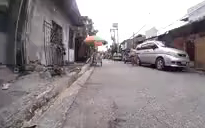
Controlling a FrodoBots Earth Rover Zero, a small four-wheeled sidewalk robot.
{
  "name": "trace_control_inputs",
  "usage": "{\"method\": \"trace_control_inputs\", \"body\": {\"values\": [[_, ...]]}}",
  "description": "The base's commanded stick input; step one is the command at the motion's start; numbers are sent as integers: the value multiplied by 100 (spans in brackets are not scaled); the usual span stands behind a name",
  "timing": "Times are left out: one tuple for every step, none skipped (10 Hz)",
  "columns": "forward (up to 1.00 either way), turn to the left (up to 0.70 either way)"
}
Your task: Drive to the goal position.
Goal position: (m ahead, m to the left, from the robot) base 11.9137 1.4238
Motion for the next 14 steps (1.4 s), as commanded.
{"method": "trace_control_inputs", "body": {"values": [[0,0],[0,0],[0,0],[0,0],[0,0],[0,0],[0,0],[0,0],[100,0],[100,0],[100,0],[100,0],[100,0],[100,0]]}}
